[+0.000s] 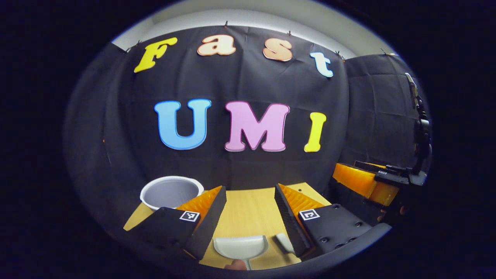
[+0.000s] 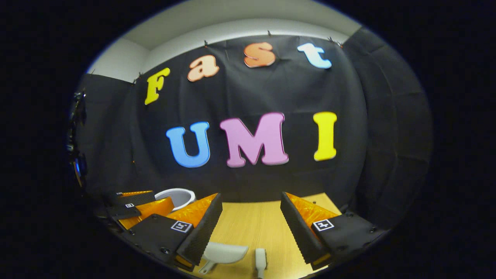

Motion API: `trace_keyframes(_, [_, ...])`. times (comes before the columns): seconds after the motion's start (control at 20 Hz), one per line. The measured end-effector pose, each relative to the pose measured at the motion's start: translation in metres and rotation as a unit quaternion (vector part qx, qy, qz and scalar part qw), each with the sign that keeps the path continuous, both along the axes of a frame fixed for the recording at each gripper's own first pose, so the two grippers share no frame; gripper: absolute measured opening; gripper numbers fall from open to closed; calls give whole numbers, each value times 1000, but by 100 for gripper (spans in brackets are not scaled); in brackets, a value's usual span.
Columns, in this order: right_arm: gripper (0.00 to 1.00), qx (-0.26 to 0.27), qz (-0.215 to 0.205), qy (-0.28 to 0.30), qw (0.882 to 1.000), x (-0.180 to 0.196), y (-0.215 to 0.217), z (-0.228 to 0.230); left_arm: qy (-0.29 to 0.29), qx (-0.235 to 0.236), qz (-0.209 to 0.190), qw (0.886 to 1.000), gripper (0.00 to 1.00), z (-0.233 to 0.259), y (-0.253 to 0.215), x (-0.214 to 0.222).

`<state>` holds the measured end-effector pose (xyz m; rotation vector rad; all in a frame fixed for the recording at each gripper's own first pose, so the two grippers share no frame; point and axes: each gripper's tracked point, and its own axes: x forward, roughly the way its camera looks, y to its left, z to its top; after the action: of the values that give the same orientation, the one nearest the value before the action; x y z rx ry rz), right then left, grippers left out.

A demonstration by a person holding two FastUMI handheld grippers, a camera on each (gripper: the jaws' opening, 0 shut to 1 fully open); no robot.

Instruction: Pick up the small broom and dustpan from the desktop, sweep the trash into the dustpan with the broom, and then empty the trash into the garbage bin.

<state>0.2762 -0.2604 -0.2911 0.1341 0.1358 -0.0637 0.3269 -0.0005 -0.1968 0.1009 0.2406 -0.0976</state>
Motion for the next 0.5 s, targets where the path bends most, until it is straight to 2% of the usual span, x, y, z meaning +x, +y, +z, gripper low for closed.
trace_keyframes(0.15, [97,-41,0,-46,998,2,2,21,11,1,8,1000,74,-11,2,4])
trace_keyframes(0.35, [97,-35,9,-28,999,3,9,6,22,-26,15,999,75,-10,3,4])
trace_keyframes(0.5, [97,-28,-1,-15,999,5,3,-1,15,0,35,999,75,-11,12,3])
